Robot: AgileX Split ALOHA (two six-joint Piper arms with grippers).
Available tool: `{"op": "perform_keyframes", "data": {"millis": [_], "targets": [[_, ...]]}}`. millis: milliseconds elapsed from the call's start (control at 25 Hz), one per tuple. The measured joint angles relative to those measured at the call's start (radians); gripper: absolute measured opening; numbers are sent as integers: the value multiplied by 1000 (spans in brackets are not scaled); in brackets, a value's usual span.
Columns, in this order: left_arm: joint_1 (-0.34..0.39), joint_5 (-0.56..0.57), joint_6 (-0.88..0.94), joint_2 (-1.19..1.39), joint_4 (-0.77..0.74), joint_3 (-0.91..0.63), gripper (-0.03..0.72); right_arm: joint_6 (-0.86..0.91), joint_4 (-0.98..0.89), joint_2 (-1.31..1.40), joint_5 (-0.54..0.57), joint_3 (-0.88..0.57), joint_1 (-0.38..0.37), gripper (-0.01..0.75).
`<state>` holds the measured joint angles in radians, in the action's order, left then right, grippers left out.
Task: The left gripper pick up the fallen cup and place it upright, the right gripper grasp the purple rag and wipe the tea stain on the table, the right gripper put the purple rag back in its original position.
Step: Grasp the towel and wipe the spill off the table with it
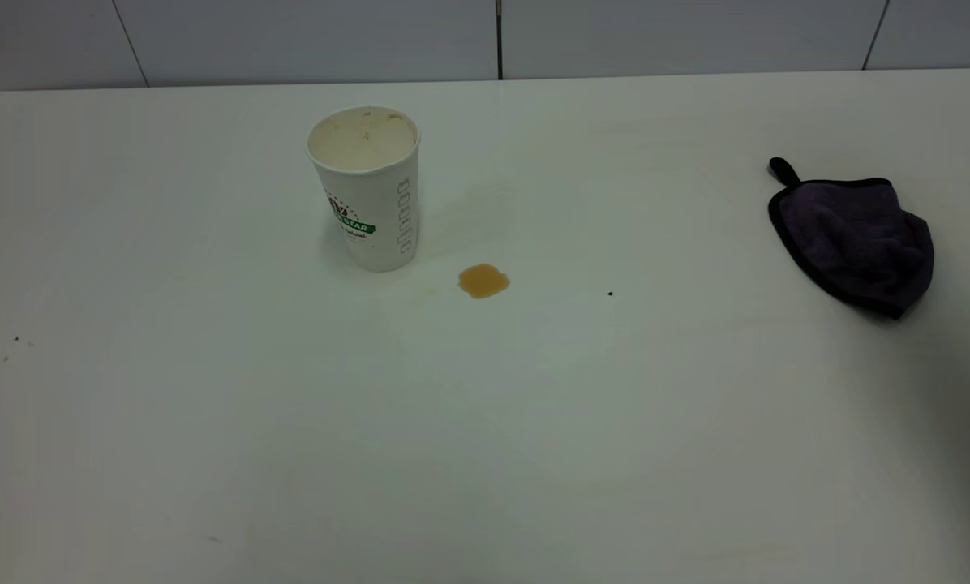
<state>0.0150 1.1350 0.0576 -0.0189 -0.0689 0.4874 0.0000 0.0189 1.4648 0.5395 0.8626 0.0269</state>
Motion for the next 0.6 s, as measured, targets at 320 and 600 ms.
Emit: {"op": "perform_keyframes", "data": {"millis": [320, 600], "targets": [[0, 0, 0, 0, 0, 0, 487, -26, -12, 380, -94, 132, 0, 726], [0, 0, 0, 0, -1, 0, 487, -42, -19, 642, -100, 319, 27, 714]]}}
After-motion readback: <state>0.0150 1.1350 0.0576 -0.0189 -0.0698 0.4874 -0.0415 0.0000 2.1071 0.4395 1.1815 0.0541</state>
